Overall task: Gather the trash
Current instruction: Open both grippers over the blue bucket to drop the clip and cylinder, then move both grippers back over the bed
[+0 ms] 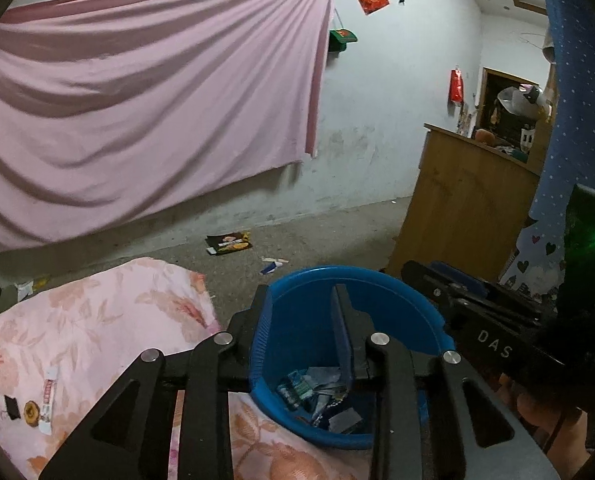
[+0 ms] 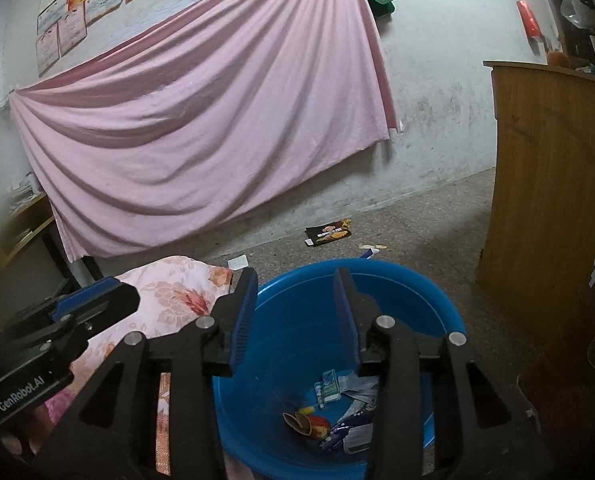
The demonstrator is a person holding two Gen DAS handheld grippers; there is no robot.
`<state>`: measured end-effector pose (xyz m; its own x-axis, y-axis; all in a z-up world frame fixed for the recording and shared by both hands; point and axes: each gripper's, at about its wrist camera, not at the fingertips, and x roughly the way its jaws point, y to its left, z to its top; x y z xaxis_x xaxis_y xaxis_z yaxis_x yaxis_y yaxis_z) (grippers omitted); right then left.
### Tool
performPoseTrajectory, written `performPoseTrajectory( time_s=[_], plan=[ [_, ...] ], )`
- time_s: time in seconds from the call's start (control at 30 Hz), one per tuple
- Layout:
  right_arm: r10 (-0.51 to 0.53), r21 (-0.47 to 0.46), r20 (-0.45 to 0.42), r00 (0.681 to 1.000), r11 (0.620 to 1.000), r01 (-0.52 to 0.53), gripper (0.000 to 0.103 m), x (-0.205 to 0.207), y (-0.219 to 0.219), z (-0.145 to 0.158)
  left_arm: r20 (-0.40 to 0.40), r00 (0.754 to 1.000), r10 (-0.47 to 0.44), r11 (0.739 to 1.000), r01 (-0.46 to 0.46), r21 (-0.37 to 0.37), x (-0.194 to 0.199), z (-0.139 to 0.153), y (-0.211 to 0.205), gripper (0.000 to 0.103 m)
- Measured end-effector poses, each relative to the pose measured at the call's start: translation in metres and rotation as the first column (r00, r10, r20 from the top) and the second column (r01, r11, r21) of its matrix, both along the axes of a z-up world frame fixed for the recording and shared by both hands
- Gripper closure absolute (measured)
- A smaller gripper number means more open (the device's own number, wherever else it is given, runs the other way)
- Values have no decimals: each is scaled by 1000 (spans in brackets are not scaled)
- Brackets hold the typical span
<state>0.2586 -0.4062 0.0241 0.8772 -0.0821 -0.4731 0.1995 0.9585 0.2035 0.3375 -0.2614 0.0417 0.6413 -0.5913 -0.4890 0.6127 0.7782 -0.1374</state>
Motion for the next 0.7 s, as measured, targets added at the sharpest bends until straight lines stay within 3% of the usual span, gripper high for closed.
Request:
performPoseTrajectory(
  time_s=[0.13, 0.37, 0.5, 0.57, 0.7],
  plan=[
    [9, -13, 15, 1000, 1000, -9, 34, 1, 4, 3, 13, 999, 41, 999, -40, -14, -3, 4, 17, 68],
    [46, -40, 102, 994, 998, -42, 27, -1, 21, 16, 65, 989, 130, 991, -128, -29, -12, 23, 55, 65],
    [78, -49, 190, 979, 996, -70, 17, -4, 38, 28, 100, 972, 212, 977, -208, -52, -21, 34, 87, 45],
    [87, -57, 231, 969, 996, -75, 2, -5, 48, 34, 115, 959, 258, 965, -251, -68, -26, 37, 105, 38],
    [105, -78, 306, 946, 993, -85, 0, -8, 73, 43, 147, 920, 364, 930, -349, -119, -36, 42, 144, 7]
  ],
)
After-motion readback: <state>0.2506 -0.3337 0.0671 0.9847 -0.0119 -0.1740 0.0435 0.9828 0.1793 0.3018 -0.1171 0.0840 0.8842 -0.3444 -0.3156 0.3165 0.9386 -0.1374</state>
